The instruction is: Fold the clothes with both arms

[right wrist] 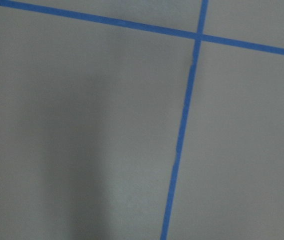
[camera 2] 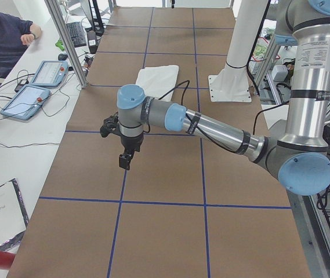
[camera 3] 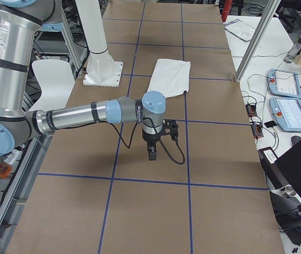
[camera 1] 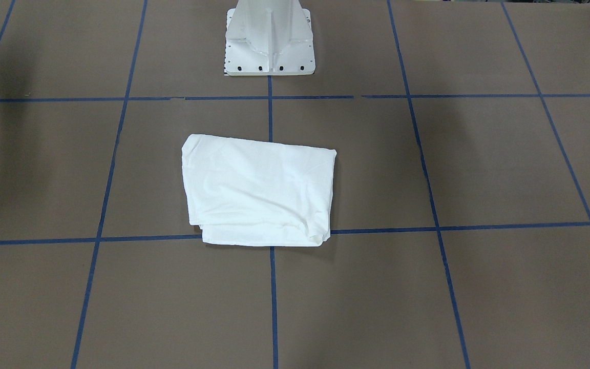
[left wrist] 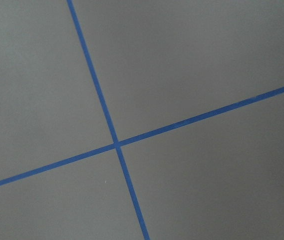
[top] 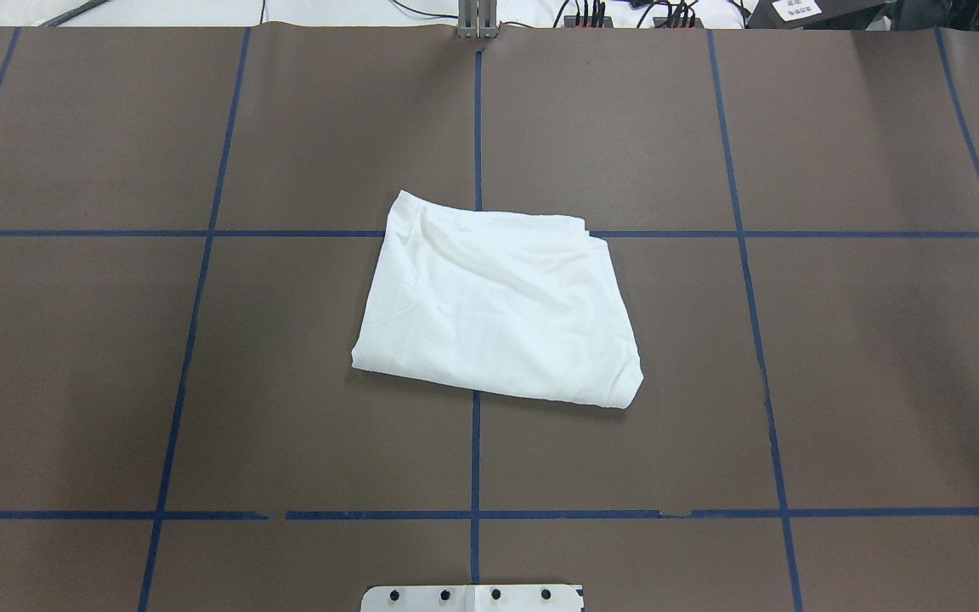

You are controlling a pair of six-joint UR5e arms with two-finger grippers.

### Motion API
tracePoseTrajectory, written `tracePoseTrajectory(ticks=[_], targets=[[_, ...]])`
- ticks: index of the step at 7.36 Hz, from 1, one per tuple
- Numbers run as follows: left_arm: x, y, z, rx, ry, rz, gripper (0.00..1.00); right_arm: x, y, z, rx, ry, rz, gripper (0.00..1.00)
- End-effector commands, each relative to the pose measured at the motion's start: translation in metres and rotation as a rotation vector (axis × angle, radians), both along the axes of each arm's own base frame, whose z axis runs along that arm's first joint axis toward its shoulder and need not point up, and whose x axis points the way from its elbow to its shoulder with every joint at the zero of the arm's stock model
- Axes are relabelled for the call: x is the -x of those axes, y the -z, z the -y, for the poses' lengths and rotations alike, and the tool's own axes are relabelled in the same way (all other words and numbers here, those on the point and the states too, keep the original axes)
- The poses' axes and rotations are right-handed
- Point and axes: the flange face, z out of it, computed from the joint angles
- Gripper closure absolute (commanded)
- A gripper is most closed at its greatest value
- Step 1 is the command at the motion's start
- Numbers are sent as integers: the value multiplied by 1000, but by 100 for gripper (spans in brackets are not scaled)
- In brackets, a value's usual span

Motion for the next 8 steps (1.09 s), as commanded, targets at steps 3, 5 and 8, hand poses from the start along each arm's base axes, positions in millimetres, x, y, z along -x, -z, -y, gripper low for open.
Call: tracePoseTrajectory(ticks=[3,5,8], targets=[[8,-54,-40,29,-19,-92,0,-26,-33,-25,55,-39,-10,0],[9,-49,-38,32,-10,-89,0,-26,-32,-24,53,-38,-10,0],[8,-58,-44,50,-12,-92,0,-26,-32,-23,51,-38,-10,0]])
